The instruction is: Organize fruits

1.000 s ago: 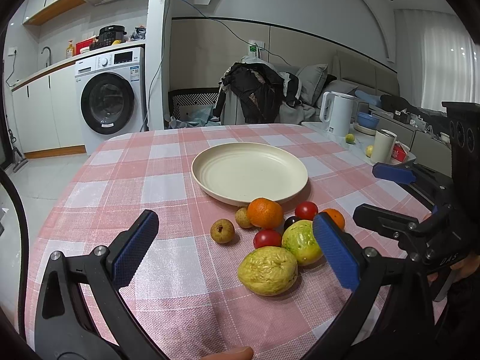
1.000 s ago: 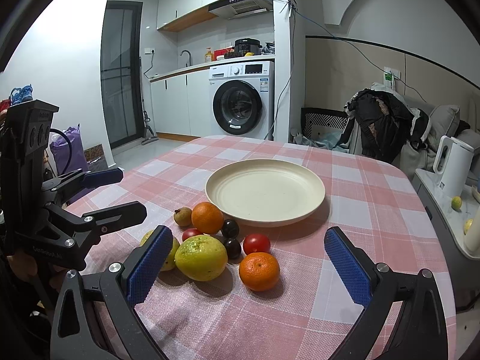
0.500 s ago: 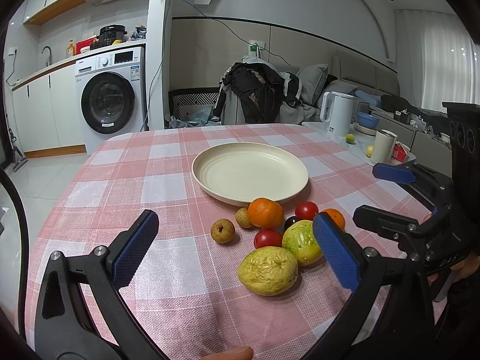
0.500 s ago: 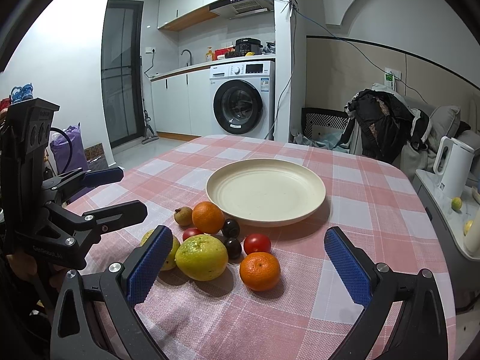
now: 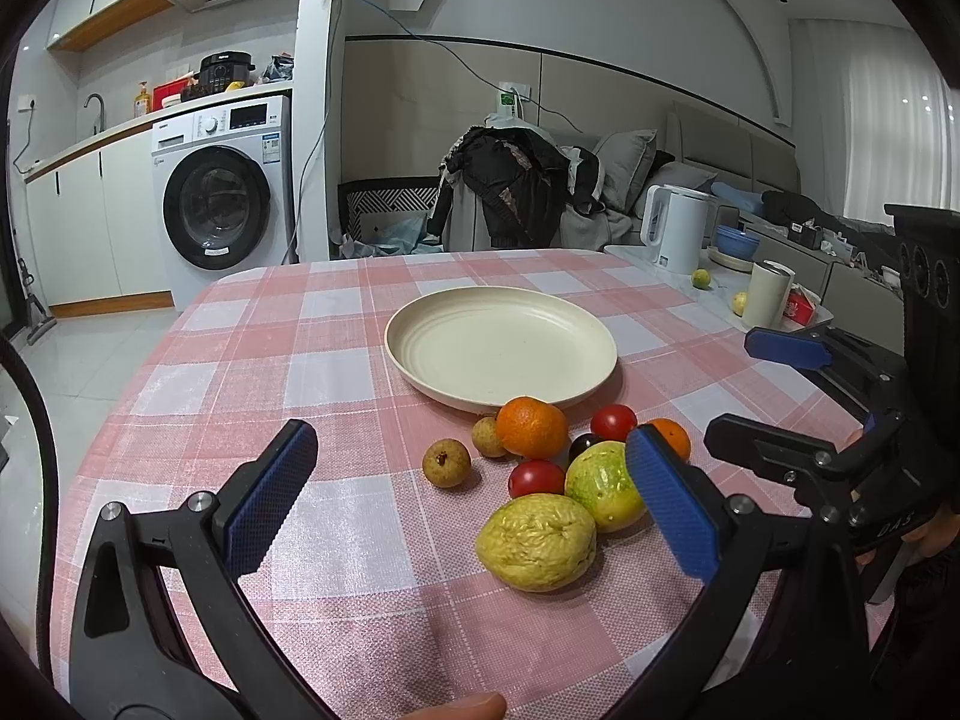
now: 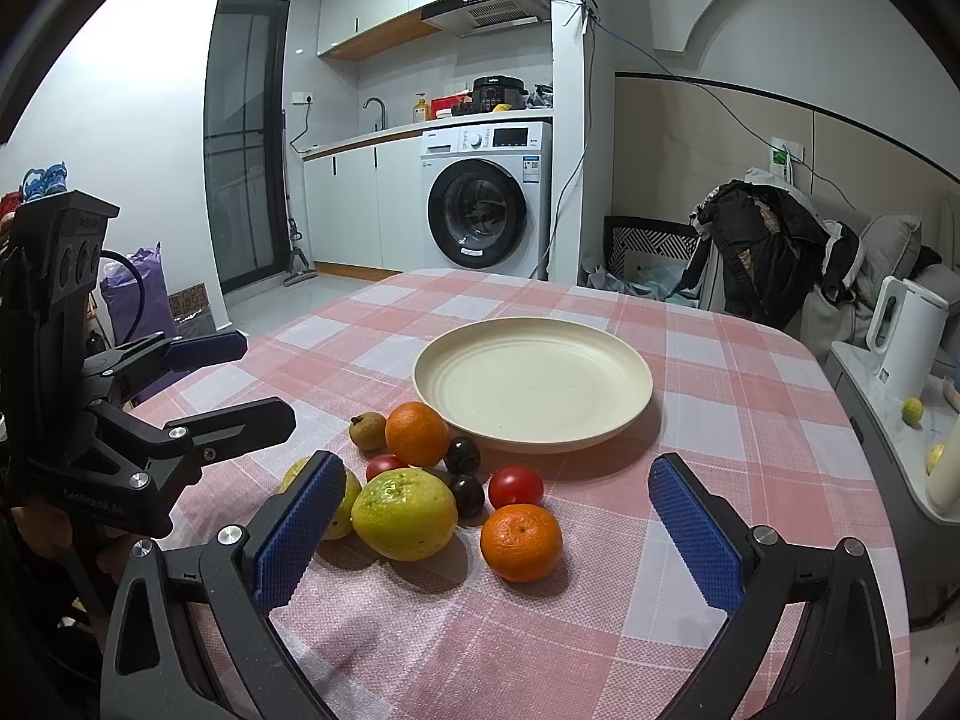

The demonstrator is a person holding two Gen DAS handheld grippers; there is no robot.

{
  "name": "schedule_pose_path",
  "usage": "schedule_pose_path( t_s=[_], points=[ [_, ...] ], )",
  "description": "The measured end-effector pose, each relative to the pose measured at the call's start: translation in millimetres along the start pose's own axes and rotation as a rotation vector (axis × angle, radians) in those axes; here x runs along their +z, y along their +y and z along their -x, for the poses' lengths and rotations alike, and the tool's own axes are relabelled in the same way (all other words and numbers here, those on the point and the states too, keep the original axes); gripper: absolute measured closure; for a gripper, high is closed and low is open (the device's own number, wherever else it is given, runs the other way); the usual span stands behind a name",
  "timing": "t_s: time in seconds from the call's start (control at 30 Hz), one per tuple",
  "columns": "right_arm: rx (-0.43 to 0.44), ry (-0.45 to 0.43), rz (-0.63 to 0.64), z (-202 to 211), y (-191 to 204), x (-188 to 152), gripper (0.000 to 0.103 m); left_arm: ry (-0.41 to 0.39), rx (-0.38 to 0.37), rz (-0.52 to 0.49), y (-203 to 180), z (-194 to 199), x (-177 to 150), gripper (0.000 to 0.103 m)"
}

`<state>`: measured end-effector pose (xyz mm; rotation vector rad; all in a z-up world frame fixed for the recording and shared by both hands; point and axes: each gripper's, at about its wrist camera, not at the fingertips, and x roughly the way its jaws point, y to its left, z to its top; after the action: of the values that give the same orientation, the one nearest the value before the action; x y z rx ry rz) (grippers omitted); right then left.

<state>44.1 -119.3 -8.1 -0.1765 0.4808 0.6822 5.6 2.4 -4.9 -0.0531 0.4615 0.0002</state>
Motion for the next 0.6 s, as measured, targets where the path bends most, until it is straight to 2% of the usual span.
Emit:
schedule_pose_path(
  t_s=[0.6],
  points=[
    [-0.018,-0.006,-0.001,2.0,-2.8,-1.7,0.0,-0.001,0.001,0.0,-0.6,1.0,0.4,0.0]
  ],
)
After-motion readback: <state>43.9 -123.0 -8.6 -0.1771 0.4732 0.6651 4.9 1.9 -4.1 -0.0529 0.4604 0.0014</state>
